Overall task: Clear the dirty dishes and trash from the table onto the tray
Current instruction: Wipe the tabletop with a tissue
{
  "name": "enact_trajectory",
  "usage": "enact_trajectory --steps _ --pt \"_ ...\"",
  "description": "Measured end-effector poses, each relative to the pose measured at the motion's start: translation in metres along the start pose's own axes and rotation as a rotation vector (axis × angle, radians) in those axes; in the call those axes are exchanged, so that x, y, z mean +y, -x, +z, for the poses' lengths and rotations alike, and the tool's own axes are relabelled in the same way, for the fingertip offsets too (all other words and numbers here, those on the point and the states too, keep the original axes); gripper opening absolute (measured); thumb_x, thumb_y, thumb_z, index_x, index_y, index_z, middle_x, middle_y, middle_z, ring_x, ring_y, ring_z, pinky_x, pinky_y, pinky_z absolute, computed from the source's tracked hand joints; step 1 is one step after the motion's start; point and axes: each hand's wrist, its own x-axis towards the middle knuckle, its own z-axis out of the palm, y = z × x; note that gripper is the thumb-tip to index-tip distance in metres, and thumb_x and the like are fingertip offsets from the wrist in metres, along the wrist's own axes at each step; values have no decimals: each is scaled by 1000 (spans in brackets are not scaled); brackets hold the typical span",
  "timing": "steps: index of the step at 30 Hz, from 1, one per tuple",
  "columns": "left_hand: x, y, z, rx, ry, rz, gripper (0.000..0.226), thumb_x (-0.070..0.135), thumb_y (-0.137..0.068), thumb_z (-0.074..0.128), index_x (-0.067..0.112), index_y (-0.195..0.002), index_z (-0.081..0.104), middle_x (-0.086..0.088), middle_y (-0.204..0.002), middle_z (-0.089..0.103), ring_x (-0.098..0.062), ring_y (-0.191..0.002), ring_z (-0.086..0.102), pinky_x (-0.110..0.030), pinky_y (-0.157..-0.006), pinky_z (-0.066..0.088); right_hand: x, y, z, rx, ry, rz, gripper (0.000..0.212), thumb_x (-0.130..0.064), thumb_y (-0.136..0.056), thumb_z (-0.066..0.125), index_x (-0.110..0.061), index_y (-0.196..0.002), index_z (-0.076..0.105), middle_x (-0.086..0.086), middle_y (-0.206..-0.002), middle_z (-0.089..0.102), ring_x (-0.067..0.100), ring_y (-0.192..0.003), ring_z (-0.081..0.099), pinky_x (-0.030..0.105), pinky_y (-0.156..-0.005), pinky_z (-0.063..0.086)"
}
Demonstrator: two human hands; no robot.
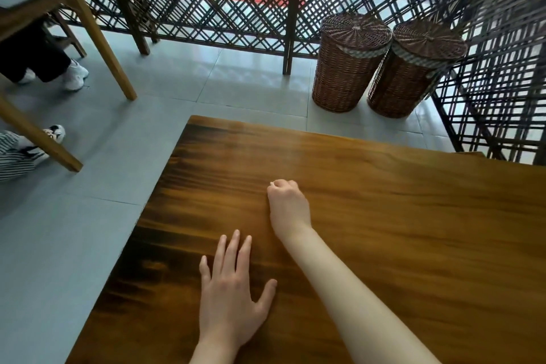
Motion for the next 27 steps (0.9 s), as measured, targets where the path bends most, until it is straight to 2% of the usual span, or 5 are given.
enact_trajectory --steps 5,10,15,20,27 --pt "1 -2 -1 20 -26 23 80 72 -64 53 20 -125 61 -4 -131 58 -29 -120 55 -55 -94 36 2 -5 -4 -73 24 -17 28 8 -88 46 -5 -109 60 9 -116 56 25 -109 47 32 -81 50" --pt "1 -4 0 -58 -66 -36 90 81 -70 34 33 -145 30 6 -154 26 -21 -143 22 -49 -109 9 1 -6 -2 -71 52 -32 25 7 -89 47 -4 -108 60 11 -112 57 26 -106 49 32 -80 51" --pt "-1 -7 1 21 -44 8 80 70 -61 58 19 -123 62 -6 -130 59 -31 -120 55 -57 -93 37 8 1 -9 -101 73 -92 21 4 -88 53 -5 -107 57 13 -107 59 27 -102 52 32 -78 52" --pt "-2 -4 3 29 -26 -15 81 65 -71 63 20 -136 49 -3 -144 45 -26 -136 37 -56 -104 30 27 47 -21 -65 19 -81 21 6 -88 46 -9 -99 55 10 -96 60 27 -91 54 32 -73 49" --pt "-2 -4 8 38 -71 -14 80 71 -79 44 23 -143 37 -2 -152 32 -26 -142 25 -56 -109 19 29 126 -31 -24 -46 29 20 -1 -86 56 -13 -101 62 5 -92 61 20 -84 57 26 -71 54"
